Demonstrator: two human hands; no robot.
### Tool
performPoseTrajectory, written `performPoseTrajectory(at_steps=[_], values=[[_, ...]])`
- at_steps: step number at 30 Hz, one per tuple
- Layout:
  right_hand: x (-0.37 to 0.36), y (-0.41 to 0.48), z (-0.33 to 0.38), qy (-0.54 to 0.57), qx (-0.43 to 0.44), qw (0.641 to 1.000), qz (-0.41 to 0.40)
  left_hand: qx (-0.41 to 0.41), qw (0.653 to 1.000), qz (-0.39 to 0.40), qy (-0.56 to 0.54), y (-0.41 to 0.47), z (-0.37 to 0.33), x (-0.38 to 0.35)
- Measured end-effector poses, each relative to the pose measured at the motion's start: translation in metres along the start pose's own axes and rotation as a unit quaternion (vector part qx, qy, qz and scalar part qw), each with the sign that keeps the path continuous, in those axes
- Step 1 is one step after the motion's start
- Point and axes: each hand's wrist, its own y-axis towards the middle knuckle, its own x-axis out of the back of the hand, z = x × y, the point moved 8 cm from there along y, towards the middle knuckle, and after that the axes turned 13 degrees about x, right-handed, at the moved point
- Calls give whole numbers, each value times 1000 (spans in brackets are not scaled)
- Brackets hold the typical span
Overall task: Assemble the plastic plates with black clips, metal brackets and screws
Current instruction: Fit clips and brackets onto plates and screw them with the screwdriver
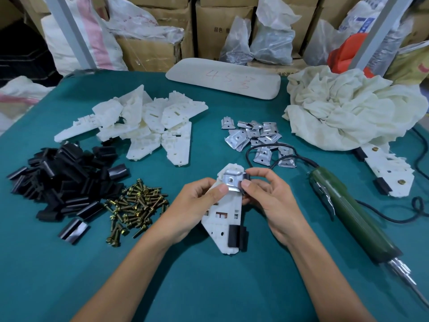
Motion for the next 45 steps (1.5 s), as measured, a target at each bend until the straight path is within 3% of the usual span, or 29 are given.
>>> performPoseTrajectory(at_steps=[17,23,28,33,38,41,43,45], values=[[-3,-4,4,-19,5,1000,-13,-59,988,-50,133,-7,-9,2],[2,-1,1,-31,10,999,-17,-33,981,-36,186,-7,-9,4],[15,0,3,-196,48,977,-67,-83,922,-253,282,23,-53,34],[18,-1,5,-239,54,965,-91,-125,857,-250,434,98,-97,5],[19,-1,6,-225,64,968,-87,-114,727,-296,609,141,-111,-19],[20,-1,7,-217,62,969,-96,-108,679,-324,650,135,-113,-17],[20,0,8,-212,61,970,-101,-91,669,-340,655,123,-110,-6],[20,1,8,-209,60,971,-103,-59,705,-336,621,111,-103,14]])
